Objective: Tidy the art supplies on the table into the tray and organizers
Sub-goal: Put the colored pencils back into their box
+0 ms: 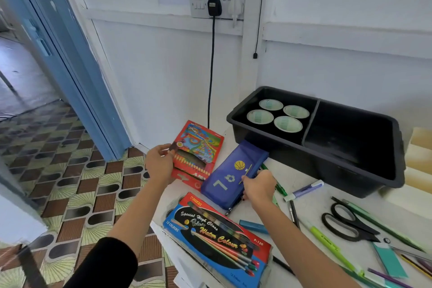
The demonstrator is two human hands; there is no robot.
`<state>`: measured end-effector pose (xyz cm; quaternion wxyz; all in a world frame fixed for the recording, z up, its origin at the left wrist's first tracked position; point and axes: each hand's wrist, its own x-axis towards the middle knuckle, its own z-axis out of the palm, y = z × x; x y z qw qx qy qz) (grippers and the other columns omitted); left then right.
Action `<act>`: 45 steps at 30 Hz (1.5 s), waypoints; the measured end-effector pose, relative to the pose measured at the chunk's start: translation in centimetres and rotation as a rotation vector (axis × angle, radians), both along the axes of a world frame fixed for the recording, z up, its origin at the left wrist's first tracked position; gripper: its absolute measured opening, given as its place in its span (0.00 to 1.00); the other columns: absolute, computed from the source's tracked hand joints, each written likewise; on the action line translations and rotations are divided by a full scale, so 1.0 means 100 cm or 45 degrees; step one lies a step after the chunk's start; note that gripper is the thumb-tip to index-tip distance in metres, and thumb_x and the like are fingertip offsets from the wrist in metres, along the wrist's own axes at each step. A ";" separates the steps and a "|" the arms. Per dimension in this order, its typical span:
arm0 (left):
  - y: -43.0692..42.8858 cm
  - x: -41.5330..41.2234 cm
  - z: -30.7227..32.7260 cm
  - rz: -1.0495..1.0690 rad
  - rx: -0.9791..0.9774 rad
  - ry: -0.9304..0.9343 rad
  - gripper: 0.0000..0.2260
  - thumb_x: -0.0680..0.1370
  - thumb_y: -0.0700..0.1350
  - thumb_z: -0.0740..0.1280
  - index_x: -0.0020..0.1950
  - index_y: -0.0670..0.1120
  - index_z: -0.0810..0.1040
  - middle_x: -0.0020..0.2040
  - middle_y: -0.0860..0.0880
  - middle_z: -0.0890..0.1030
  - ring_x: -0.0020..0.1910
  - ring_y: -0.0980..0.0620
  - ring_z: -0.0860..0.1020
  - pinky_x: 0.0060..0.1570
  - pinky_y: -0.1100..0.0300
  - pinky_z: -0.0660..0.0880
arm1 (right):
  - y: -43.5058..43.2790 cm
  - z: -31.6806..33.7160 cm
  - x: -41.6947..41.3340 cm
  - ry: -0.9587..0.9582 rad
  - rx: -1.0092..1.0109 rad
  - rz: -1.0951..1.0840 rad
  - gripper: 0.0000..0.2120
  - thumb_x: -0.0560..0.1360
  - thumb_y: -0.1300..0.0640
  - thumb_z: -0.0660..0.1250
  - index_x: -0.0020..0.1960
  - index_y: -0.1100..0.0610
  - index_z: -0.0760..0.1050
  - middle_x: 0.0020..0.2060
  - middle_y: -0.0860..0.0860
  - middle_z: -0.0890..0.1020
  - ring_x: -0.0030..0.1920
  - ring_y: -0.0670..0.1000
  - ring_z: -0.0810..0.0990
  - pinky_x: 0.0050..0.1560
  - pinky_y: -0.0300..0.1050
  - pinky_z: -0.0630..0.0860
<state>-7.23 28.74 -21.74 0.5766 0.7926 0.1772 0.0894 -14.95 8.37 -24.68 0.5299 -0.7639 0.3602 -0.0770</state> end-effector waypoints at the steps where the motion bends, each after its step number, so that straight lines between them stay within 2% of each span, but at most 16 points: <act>1: 0.003 -0.001 0.003 0.032 -0.031 -0.003 0.10 0.77 0.43 0.67 0.58 0.44 0.77 0.53 0.42 0.80 0.51 0.43 0.80 0.51 0.43 0.78 | -0.001 0.001 -0.002 0.004 -0.021 0.007 0.12 0.71 0.59 0.72 0.50 0.63 0.75 0.45 0.59 0.82 0.41 0.60 0.82 0.39 0.50 0.80; 3: 0.009 -0.003 0.010 0.115 -0.079 -0.034 0.11 0.77 0.41 0.66 0.59 0.42 0.77 0.55 0.41 0.79 0.52 0.43 0.79 0.51 0.46 0.78 | 0.000 0.006 -0.007 0.018 -0.075 0.016 0.18 0.72 0.60 0.72 0.57 0.65 0.71 0.51 0.60 0.80 0.48 0.61 0.81 0.40 0.46 0.76; 5: 0.015 -0.005 0.019 0.201 -0.166 -0.067 0.12 0.78 0.41 0.66 0.61 0.41 0.76 0.56 0.40 0.78 0.54 0.43 0.78 0.49 0.50 0.78 | 0.002 0.011 -0.010 0.017 -0.124 0.024 0.22 0.72 0.61 0.71 0.61 0.65 0.65 0.55 0.62 0.78 0.51 0.63 0.79 0.43 0.50 0.76; 8: 0.017 -0.016 0.033 0.231 -0.337 -0.079 0.13 0.78 0.41 0.66 0.62 0.42 0.75 0.57 0.42 0.78 0.52 0.46 0.79 0.42 0.55 0.77 | 0.007 0.016 -0.013 0.009 -0.244 0.043 0.22 0.74 0.58 0.70 0.62 0.61 0.64 0.60 0.60 0.72 0.47 0.61 0.79 0.38 0.48 0.74; 10: 0.012 -0.027 0.041 0.194 -0.444 -0.060 0.13 0.78 0.41 0.66 0.62 0.43 0.74 0.55 0.43 0.78 0.48 0.48 0.78 0.36 0.58 0.76 | 0.011 0.023 -0.014 -0.148 -0.274 0.099 0.15 0.77 0.56 0.66 0.61 0.59 0.68 0.58 0.58 0.72 0.41 0.55 0.78 0.35 0.43 0.70; 12: 0.002 -0.040 0.047 0.128 -0.582 0.003 0.14 0.77 0.40 0.66 0.63 0.44 0.74 0.53 0.42 0.78 0.45 0.48 0.79 0.39 0.54 0.78 | 0.016 0.034 -0.016 -0.352 -0.109 0.185 0.11 0.79 0.52 0.61 0.56 0.58 0.72 0.51 0.56 0.77 0.42 0.52 0.78 0.37 0.41 0.71; 14: -0.012 -0.056 0.048 0.065 -0.749 0.104 0.15 0.77 0.38 0.66 0.64 0.43 0.72 0.48 0.42 0.79 0.40 0.49 0.79 0.42 0.51 0.78 | 0.020 0.048 -0.021 -0.415 0.235 0.294 0.13 0.79 0.47 0.60 0.54 0.57 0.73 0.48 0.55 0.80 0.44 0.51 0.80 0.42 0.43 0.77; 16: -0.029 -0.071 0.046 0.008 -0.843 0.181 0.15 0.78 0.36 0.65 0.64 0.41 0.73 0.42 0.45 0.79 0.34 0.52 0.79 0.38 0.57 0.75 | 0.020 0.057 -0.030 -0.407 0.495 0.375 0.15 0.78 0.46 0.63 0.59 0.54 0.72 0.51 0.54 0.81 0.48 0.52 0.82 0.49 0.50 0.80; 20: -0.063 -0.112 0.044 -0.193 -0.912 0.290 0.09 0.77 0.34 0.62 0.55 0.42 0.77 0.39 0.47 0.79 0.32 0.54 0.78 0.25 0.65 0.73 | -0.008 0.070 -0.060 -0.565 0.661 0.305 0.17 0.76 0.62 0.67 0.63 0.55 0.70 0.50 0.56 0.81 0.43 0.52 0.82 0.38 0.44 0.81; 23: -0.087 -0.137 0.046 -0.320 -0.852 0.263 0.09 0.76 0.38 0.65 0.55 0.43 0.75 0.41 0.46 0.79 0.31 0.55 0.77 0.23 0.67 0.71 | -0.048 0.078 -0.098 -0.588 0.690 0.282 0.16 0.75 0.67 0.66 0.61 0.56 0.74 0.46 0.55 0.82 0.39 0.49 0.82 0.36 0.40 0.81; 29: -0.144 -0.169 0.052 -0.453 -0.700 0.028 0.29 0.75 0.43 0.70 0.72 0.52 0.60 0.54 0.46 0.77 0.44 0.51 0.81 0.36 0.61 0.79 | -0.135 0.080 -0.189 -0.424 0.598 0.347 0.14 0.73 0.61 0.69 0.57 0.50 0.79 0.45 0.55 0.85 0.43 0.53 0.84 0.46 0.46 0.81; 32: -0.172 -0.190 0.044 -0.609 -0.446 -0.102 0.23 0.75 0.43 0.70 0.69 0.48 0.67 0.52 0.47 0.78 0.42 0.55 0.80 0.32 0.67 0.77 | -0.170 0.076 -0.233 -0.378 0.569 0.266 0.13 0.73 0.61 0.69 0.56 0.52 0.79 0.45 0.56 0.85 0.43 0.53 0.84 0.41 0.44 0.82; 37: -0.220 -0.244 0.021 -0.846 -0.056 -0.097 0.13 0.75 0.46 0.70 0.57 0.44 0.77 0.46 0.48 0.79 0.40 0.57 0.78 0.34 0.65 0.76 | -0.216 0.056 -0.294 -0.363 0.245 -0.202 0.18 0.71 0.60 0.73 0.59 0.58 0.75 0.50 0.57 0.81 0.45 0.52 0.82 0.34 0.40 0.77; 40: -0.242 -0.278 0.004 -0.905 0.141 -0.099 0.14 0.74 0.49 0.70 0.58 0.45 0.79 0.46 0.46 0.80 0.41 0.53 0.79 0.43 0.56 0.78 | -0.229 0.042 -0.326 -0.313 -0.059 -0.416 0.18 0.69 0.58 0.75 0.57 0.57 0.75 0.52 0.56 0.80 0.49 0.52 0.80 0.46 0.45 0.78; 43: -0.258 -0.313 -0.012 -0.958 0.441 -0.171 0.18 0.74 0.56 0.68 0.59 0.48 0.77 0.47 0.47 0.79 0.46 0.49 0.78 0.49 0.51 0.76 | -0.231 0.036 -0.358 -0.132 -0.447 -0.423 0.15 0.71 0.56 0.73 0.56 0.59 0.77 0.53 0.57 0.78 0.54 0.53 0.75 0.56 0.42 0.69; 45: -0.265 -0.339 -0.020 -0.949 0.671 -0.196 0.19 0.75 0.59 0.64 0.59 0.47 0.75 0.51 0.47 0.76 0.52 0.48 0.75 0.53 0.52 0.73 | -0.229 0.029 -0.379 -0.065 -0.546 -0.351 0.15 0.74 0.56 0.70 0.58 0.60 0.76 0.55 0.58 0.74 0.52 0.50 0.71 0.49 0.33 0.61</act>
